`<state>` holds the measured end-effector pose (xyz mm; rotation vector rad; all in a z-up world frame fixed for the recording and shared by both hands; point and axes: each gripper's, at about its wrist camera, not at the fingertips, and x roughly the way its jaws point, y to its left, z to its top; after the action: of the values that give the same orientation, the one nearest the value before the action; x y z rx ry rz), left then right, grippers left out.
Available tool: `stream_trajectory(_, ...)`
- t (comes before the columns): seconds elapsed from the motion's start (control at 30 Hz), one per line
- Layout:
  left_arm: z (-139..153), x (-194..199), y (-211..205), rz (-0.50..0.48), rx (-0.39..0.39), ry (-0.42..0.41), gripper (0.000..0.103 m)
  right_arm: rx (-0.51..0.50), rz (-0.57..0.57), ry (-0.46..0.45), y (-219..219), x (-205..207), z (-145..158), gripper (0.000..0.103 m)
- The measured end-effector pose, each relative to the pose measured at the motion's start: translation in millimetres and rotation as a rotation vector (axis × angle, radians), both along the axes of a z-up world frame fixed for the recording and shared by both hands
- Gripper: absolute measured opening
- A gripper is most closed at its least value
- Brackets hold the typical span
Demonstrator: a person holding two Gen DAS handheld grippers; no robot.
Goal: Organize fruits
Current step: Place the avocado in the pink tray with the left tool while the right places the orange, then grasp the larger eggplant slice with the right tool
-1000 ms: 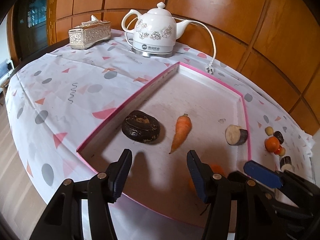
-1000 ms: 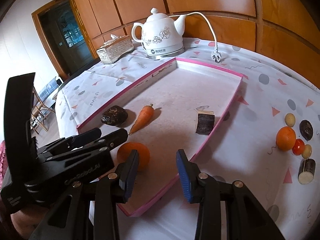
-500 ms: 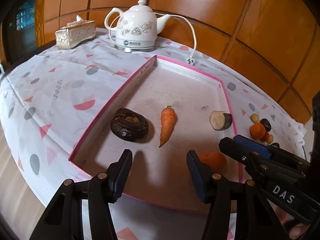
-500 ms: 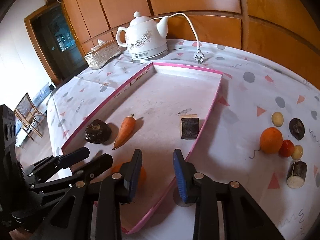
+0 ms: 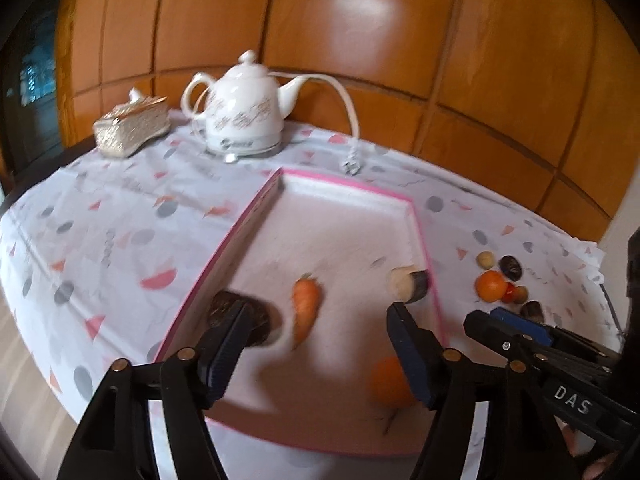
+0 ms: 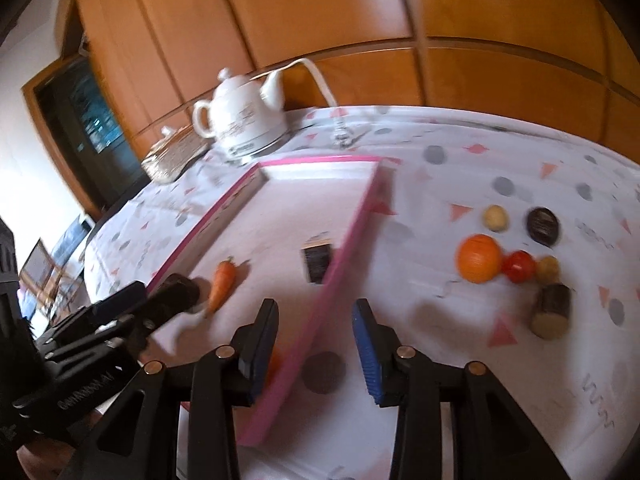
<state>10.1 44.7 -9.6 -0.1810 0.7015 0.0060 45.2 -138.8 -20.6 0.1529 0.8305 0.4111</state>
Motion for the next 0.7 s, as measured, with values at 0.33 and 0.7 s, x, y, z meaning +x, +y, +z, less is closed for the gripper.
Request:
stream_trajectory(0.33, 15, 17, -41, -0.143, 0.001, -0.015, 0.075, 0.025, -0.234, 0.029, -85, -7, -6, 0.039)
stream_trajectory(0.7, 7, 36, -83, -0.212, 0.015, 0.031, 0.077, 0.008, -0.387, 0.032, -138, -10, -8, 0.039)
